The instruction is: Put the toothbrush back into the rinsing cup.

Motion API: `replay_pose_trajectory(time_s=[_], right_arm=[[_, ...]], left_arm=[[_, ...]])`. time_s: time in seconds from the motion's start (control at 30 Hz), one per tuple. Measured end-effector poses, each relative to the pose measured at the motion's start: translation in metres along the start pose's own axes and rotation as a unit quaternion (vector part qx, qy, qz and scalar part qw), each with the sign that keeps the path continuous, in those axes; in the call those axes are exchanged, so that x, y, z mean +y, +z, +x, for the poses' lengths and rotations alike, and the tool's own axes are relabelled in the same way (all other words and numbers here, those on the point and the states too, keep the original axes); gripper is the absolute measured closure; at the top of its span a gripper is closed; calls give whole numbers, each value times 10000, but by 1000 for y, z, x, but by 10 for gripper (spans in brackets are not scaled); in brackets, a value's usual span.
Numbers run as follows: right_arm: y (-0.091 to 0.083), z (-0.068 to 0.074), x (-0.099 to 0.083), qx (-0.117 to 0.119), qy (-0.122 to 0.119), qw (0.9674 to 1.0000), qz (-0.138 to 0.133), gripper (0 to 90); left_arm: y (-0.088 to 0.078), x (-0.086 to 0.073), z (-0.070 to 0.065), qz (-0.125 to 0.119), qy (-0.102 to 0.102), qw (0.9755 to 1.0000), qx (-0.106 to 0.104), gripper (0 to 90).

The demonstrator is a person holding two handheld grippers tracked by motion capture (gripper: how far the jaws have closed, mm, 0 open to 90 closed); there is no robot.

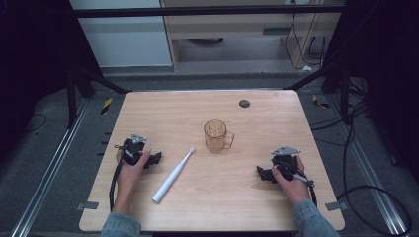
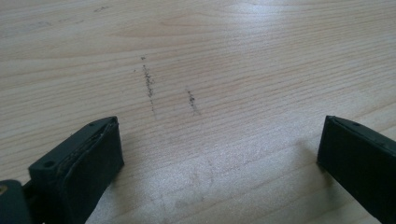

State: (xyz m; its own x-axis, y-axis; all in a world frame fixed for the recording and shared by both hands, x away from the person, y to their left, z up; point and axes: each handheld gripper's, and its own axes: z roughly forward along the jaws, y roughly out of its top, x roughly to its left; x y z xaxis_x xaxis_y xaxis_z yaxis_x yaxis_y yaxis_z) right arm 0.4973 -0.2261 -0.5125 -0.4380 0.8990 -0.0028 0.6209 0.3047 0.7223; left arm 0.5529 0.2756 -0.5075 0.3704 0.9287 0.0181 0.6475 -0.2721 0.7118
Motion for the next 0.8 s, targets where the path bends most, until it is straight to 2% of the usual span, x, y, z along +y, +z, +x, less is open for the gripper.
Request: replay_pose_trajectory(time_s=[0.1,0.17,0.2,0.47,0.7,0.8], right_arm=[[0,0,0,-1,0,10000,-1,3],[0,0,0,0,0,10000,1,3],[0,0,0,-1,0,10000,1,3],[0,0,0,-1,3,10000,1,3],[0,0,0,-1,-7,10000,0,3],[0,-1,0,22,-22,10000,-3,3]], left_arm=[[0,0,-1,-6,-22,10000,38,0],[-1,1,-3,6,-2,10000,55,32],[-5,4,-5,7,36,9999,138,38],[-18,6,-9,-138,26,9999,41,37],[-38,7,-22,-326,284,9991,16,37],[-45,9,-26,-393,309,9988,21,40]])
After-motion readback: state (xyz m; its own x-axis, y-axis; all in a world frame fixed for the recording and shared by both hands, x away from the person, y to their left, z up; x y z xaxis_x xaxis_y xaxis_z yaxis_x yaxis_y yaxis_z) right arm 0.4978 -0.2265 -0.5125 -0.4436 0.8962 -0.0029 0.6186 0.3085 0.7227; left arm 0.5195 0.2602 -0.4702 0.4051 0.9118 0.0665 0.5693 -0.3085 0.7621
